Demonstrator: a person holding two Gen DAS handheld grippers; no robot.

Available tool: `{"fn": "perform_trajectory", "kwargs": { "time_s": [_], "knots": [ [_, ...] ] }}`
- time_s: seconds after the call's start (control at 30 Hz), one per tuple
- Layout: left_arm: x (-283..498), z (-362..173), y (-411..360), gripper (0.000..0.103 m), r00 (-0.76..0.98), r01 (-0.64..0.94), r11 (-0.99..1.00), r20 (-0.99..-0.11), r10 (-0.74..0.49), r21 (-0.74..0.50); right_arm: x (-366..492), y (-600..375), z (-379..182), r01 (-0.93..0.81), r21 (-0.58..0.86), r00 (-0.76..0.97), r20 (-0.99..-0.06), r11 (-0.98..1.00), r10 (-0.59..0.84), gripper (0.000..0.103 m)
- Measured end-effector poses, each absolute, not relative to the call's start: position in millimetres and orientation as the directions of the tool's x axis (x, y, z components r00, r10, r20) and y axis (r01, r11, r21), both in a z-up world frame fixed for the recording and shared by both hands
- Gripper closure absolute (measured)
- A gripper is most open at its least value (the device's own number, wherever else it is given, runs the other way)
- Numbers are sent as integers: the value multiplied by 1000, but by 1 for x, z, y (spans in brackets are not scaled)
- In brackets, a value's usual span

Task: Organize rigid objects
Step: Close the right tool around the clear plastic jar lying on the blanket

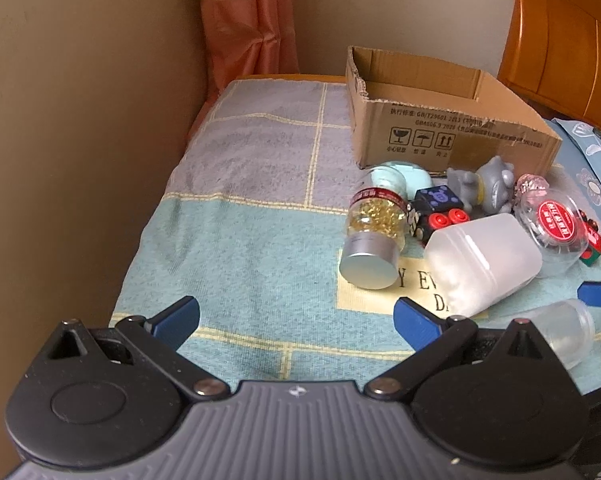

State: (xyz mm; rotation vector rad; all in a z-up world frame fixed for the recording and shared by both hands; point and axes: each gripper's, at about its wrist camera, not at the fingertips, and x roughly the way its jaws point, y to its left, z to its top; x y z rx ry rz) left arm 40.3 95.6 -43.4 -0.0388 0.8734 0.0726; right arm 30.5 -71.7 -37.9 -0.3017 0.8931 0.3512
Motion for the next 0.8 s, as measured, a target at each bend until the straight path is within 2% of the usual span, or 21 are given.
{"fn": "perform_trajectory", "kwargs": {
  "time_s": [0.23, 0.63, 0.8],
  "knots": [
    [45, -49, 88, 1, 632, -38, 999, -774, 23, -1, 35, -86, -42, -391, -102, 570, -807, 915, 153, 0],
    [56, -55, 67, 1, 635, 57, 998, -773, -11, 33, 43, -144, -58, -240, -96, 567, -822, 966, 60, 0],
    [68, -66, 68, 1, 647, 52, 996, -763, 19, 69, 45, -162, -64, -200, -86, 566, -823, 976, 43, 0]
  ]
}}
